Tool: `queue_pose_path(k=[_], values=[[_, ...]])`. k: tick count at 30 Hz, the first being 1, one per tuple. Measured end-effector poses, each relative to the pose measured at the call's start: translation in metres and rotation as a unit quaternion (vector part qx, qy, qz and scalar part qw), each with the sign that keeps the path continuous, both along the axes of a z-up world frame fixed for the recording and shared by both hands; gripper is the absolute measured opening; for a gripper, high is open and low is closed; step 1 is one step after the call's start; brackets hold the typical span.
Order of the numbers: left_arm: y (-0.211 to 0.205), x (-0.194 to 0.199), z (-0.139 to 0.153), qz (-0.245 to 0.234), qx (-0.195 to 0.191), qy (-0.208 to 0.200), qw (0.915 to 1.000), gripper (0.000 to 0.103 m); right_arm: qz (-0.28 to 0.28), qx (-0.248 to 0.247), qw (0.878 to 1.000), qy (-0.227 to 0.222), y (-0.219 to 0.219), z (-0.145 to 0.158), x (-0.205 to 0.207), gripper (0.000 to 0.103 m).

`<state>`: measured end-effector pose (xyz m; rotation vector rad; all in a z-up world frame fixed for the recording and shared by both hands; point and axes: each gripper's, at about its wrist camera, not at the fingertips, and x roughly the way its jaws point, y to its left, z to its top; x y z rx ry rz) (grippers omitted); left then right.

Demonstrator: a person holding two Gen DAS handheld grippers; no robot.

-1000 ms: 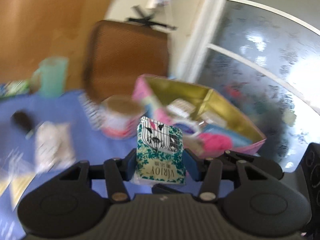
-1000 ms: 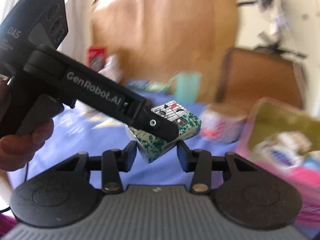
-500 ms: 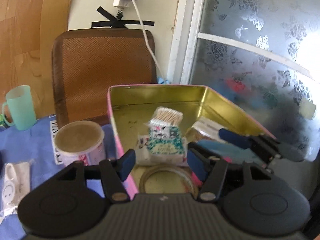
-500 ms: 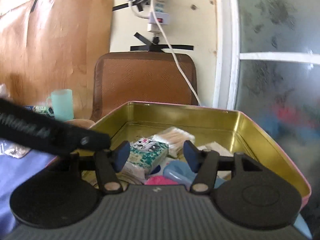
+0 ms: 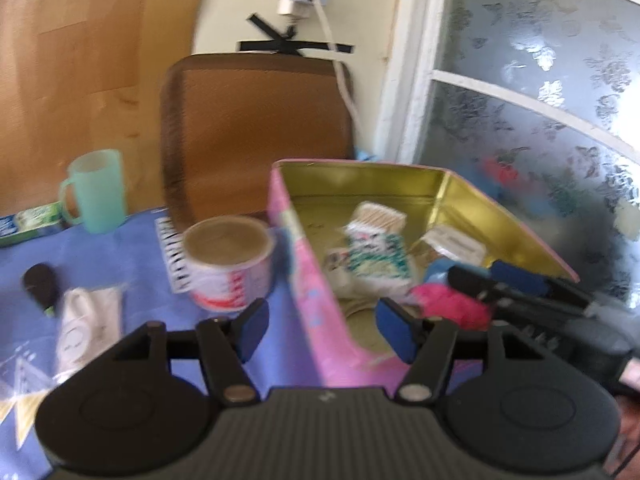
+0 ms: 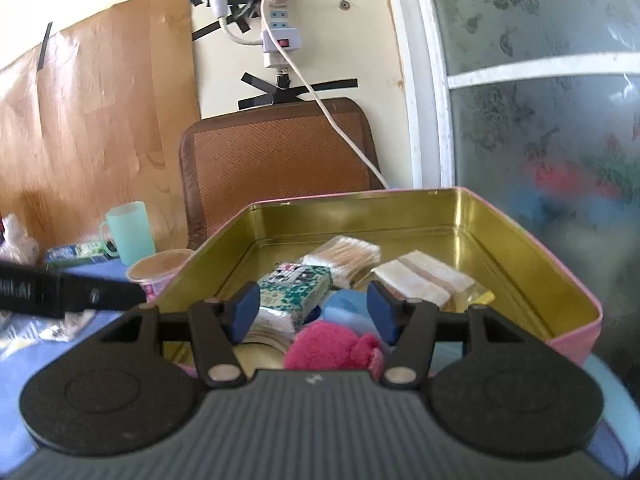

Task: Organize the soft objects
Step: 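Carry the soap box into the pink tin box and release, then move the right gripper back over the table toward the black marker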

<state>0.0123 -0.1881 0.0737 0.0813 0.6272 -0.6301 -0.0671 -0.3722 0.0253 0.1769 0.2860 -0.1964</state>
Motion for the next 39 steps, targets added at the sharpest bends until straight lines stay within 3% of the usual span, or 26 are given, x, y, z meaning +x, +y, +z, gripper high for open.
queue_pose_path(k=[6, 19, 22, 30, 34, 39], values=[[0.035, 0.0, -0.01, 0.051, 0.024, -0.005, 0.9984, 0.07, 0.029, 0.013, 0.999, -0.001, 0.024, 0.008, 0.001, 0.062], [0.097, 0.007, -0.023, 0.115, 0.008, 0.023, 0.9931, 0.07, 0.097, -0.021, 0.995, -0.009, 0.104, 0.011, -0.002, 0.061], [0.094, 0.004, -0.021, 0.103, 0.001, 0.019, 0.9945, 0.07, 0.079, -0.036, 0.996, -0.019, 0.107, 0.015, -0.009, 0.061], [0.061, -0.021, -0.009, 0.04, -0.008, -0.007, 0.9991, 0.075, -0.039, -0.008, 0.999, -0.024, 0.085, 0.009, -0.046, 0.066], [0.043, -0.035, -0.009, 0.01, 0.005, -0.021, 0.9997, 0.078, -0.054, 0.012, 0.998, 0.002, 0.081, -0.007, -0.053, 0.067], [0.039, -0.042, -0.009, 0.013, 0.016, -0.033, 0.9992, 0.085, -0.051, 0.052, 0.997, 0.011, 0.068, -0.011, -0.046, 0.067]])
